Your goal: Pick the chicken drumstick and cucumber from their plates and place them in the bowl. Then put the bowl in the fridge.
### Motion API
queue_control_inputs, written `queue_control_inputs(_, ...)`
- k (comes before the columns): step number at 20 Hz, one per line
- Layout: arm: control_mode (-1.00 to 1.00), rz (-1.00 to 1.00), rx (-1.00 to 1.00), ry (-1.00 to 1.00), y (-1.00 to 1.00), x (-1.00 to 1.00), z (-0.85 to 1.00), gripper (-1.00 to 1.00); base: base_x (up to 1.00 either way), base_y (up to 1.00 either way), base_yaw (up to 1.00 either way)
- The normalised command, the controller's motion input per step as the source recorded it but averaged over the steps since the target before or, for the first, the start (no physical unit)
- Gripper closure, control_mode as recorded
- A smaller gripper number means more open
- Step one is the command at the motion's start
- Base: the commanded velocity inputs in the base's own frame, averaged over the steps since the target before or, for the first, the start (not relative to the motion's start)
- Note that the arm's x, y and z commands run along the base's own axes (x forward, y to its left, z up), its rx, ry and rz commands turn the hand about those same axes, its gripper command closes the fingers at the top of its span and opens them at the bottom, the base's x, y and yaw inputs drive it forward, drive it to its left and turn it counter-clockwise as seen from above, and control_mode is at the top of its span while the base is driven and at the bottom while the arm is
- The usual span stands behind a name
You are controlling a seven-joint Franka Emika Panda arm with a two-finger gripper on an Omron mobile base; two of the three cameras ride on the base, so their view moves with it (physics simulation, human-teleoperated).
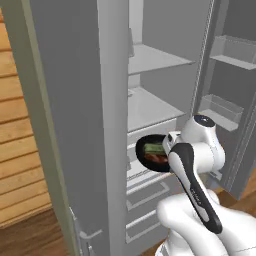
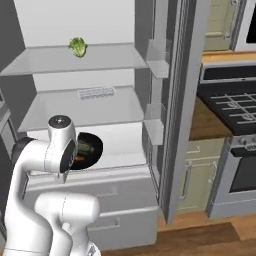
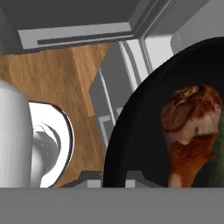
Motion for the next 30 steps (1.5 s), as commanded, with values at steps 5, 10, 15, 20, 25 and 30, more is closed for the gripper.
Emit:
queue_control_inputs(5, 1.00, 0.00, 0.00, 0.00, 0.00, 0.00, 0.00, 1.00, -0.04, -0.41, 0.52)
queue_control_inputs(10, 1.00, 0.00, 0.00, 0.00, 0.00, 0.00, 0.00, 1.00, -0.02, -0.31, 0.19)
queue_control_inputs(15, 1.00, 0.00, 0.00, 0.00, 0.00, 0.00, 0.00, 1.00, 0.00, -0.12, 0.00)
queue_control_inputs(20, -1.00, 0.01, 0.00, -0.19, 0.00, 0.17, 0.39, 1.00, 0.00, 0.00, 0.00)
queue_control_inputs(25, -1.00, 0.13, 0.01, -0.29, 0.00, 0.69, 0.63, 1.00, 0.00, 0.00, 0.00)
queue_control_inputs(30, -1.00, 0.13, 0.02, 0.11, -0.04, 1.00, 0.15, 1.00, 0.00, 0.00, 0.00)
